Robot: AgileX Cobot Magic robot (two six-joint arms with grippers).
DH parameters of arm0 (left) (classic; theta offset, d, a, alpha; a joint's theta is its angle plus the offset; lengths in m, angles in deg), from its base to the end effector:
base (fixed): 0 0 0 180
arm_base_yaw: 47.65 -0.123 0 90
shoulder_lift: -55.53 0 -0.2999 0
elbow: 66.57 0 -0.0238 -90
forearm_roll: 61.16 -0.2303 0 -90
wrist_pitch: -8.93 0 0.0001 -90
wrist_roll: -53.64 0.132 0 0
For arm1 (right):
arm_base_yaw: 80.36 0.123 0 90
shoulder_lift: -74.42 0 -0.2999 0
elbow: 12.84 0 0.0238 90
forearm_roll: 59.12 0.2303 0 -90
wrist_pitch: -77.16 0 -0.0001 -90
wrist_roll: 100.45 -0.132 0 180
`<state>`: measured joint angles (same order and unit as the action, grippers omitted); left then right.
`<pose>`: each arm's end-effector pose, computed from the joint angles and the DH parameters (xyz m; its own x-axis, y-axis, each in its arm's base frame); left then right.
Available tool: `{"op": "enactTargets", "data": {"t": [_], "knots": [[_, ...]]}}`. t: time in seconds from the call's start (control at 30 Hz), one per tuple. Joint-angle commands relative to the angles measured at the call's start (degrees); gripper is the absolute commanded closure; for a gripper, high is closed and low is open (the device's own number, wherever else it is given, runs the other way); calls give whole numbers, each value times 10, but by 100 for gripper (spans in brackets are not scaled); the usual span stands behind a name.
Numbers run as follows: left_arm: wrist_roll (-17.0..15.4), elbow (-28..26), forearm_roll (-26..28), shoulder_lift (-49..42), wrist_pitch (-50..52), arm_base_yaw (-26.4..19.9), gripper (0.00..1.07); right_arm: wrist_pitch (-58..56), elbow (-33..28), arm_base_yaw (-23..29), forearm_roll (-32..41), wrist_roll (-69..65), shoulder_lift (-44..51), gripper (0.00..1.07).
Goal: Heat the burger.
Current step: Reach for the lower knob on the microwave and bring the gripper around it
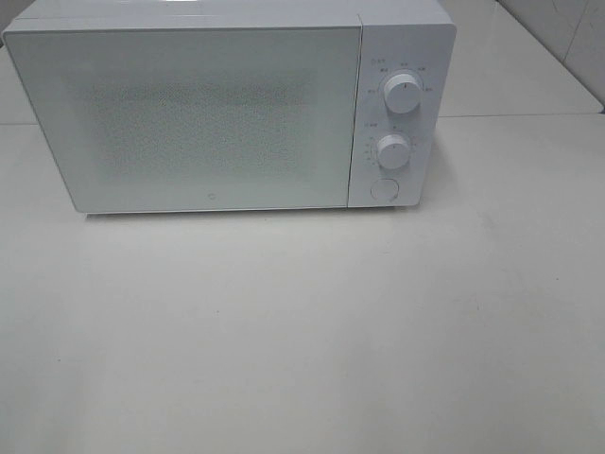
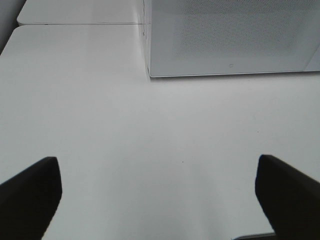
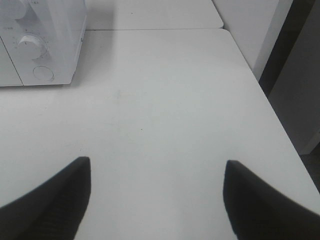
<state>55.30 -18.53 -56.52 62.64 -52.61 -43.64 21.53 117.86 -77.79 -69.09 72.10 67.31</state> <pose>-0.0052 -0.0091 0.2522 -0.4481 0.0217 -0.8937 0.1288 0.9908 -0.0405 0.0033 -0.0187 0.2591 -0.3654 0.0144 -0.9308 0.0997 0.9947 -0.0237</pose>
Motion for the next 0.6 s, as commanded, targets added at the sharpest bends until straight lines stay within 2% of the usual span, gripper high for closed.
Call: {"op": "enactTargets", "data": {"t": [0.03, 0.6], "knots": [[2, 0, 3, -13, 2, -2, 9, 5, 0, 0, 0, 5, 15, 36], [2, 0, 3, -13, 2, -2, 9, 5, 0, 0, 0, 5, 15, 36]]}}
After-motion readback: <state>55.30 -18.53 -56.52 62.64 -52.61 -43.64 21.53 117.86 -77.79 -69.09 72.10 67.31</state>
